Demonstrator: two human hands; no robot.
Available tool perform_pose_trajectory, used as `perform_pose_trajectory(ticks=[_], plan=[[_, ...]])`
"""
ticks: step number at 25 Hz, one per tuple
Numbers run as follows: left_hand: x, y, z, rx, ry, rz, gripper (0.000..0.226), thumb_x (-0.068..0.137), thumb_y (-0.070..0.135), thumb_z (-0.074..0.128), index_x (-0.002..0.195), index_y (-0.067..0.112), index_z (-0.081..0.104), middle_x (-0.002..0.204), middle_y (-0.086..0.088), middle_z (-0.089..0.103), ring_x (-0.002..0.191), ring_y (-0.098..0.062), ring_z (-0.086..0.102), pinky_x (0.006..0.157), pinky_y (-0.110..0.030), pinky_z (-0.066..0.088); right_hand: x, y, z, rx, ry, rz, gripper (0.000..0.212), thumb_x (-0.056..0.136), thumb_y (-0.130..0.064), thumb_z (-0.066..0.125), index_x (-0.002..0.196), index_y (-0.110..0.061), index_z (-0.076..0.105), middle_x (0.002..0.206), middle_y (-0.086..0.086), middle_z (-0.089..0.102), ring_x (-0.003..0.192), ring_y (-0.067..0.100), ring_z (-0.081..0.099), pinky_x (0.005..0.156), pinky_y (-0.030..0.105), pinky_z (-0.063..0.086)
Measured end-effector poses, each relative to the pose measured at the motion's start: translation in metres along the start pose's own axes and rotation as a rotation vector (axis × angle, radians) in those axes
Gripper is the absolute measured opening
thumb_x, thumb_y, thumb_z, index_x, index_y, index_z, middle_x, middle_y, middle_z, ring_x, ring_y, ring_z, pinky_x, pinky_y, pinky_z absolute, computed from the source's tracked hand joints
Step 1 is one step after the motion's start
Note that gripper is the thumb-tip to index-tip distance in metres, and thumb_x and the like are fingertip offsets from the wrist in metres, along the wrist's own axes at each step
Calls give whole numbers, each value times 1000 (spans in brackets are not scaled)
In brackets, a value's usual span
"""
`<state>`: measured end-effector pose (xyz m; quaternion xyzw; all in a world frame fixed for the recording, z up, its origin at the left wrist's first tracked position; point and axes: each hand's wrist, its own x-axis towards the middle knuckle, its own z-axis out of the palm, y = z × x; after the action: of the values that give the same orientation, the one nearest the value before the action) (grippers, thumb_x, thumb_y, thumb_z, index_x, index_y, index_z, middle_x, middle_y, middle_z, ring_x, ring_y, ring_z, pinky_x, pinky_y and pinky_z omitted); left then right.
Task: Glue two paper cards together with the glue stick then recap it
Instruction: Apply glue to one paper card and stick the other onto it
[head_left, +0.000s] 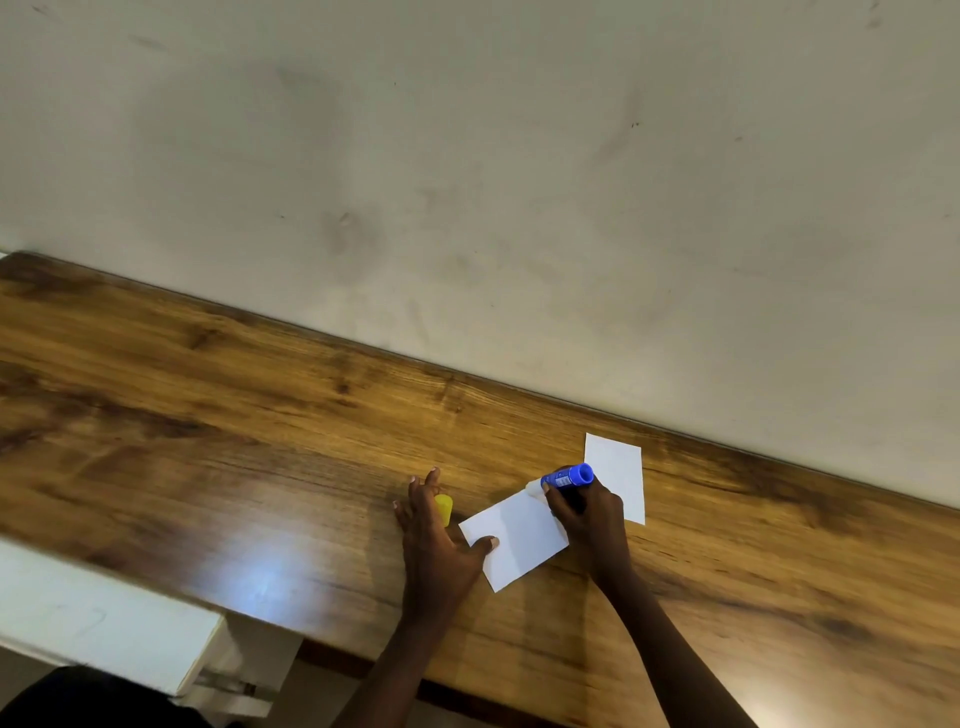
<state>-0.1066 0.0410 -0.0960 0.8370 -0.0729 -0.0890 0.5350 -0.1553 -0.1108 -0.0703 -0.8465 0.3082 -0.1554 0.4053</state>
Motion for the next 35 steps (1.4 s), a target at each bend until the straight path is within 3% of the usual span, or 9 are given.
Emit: perform_pose_trajectory(ticks=[7, 10, 13, 17, 19, 22, 26, 30, 35], plan=[[0, 0, 1, 30, -5, -30, 104, 64, 15, 81, 143, 12, 13, 154, -18, 13, 143, -37, 1, 115, -49, 13, -1, -1, -4, 117, 43, 39, 25, 83, -10, 59, 108, -5, 55, 101, 19, 65, 72, 12, 55, 65, 12, 42], [1, 2, 2, 34, 12, -31, 102, 62, 14, 82, 141, 12, 18, 153, -20, 17, 142, -39, 6, 113, -52, 17, -15, -8, -3, 404, 164, 33, 30, 86, -5, 54, 115, -11, 52, 103, 15, 63, 79, 23, 61, 76, 30, 50], [1, 8, 5, 35, 64, -50, 96, 58, 10, 83, 136, 7, 28, 143, -23, 34, 135, -42, 22, 111, -58, 23, -38, -10, 15, 222, 210, 30, 35, 83, -5, 59, 117, -11, 52, 106, 15, 65, 80, 17, 58, 76, 27, 46], [-7, 13, 10, 13, 99, -79, 88, 56, 12, 84, 130, 7, 36, 131, -17, 46, 126, -37, 33, 111, -58, 23, -54, -5, 34, -64, 25, 34, 45, 78, -14, 67, 119, -18, 48, 121, 10, 61, 100, 21, 55, 87, 27, 43], [-10, 12, 11, -18, 69, -111, 88, 59, 18, 84, 131, 10, 35, 137, -15, 42, 133, -37, 27, 112, -56, 23, -47, 0, 30, -203, -60, -19, 48, 78, -12, 66, 121, -21, 45, 131, 7, 54, 121, 25, 46, 110, 37, 27], [-10, 11, 6, 20, 94, -110, 78, 64, 21, 81, 129, 10, 39, 135, -18, 45, 130, -41, 32, 108, -55, 31, -25, 1, 10, -299, -284, -143, 54, 78, -6, 63, 123, -26, 39, 137, 4, 48, 129, 22, 37, 115, 37, 10], [-20, 11, 4, 275, -84, 335, 54, 72, 11, 74, 121, 9, 53, 129, -17, 56, 126, -37, 45, 109, -51, 27, 1, -5, -15, -353, -534, -263, 55, 77, -3, 62, 123, -22, 39, 134, 7, 45, 115, 21, 44, 99, 28, 34], [-19, 10, 2, 630, -77, 596, 54, 40, 14, 91, 90, 13, 70, 93, -8, 75, 91, -23, 71, 83, -50, 50, 13, -10, -22, -418, -672, -350, 51, 79, -4, 60, 123, -21, 40, 136, 9, 42, 117, 24, 43, 99, 27, 34], [-27, 23, 4, 798, -222, 460, 52, 76, 29, 66, 124, 15, 52, 127, -13, 60, 126, -20, 50, 111, -62, 9, 15, -13, -23, -350, -559, -318, 57, 76, 2, 62, 124, -20, 40, 132, 8, 49, 116, 23, 47, 97, 27, 37]])
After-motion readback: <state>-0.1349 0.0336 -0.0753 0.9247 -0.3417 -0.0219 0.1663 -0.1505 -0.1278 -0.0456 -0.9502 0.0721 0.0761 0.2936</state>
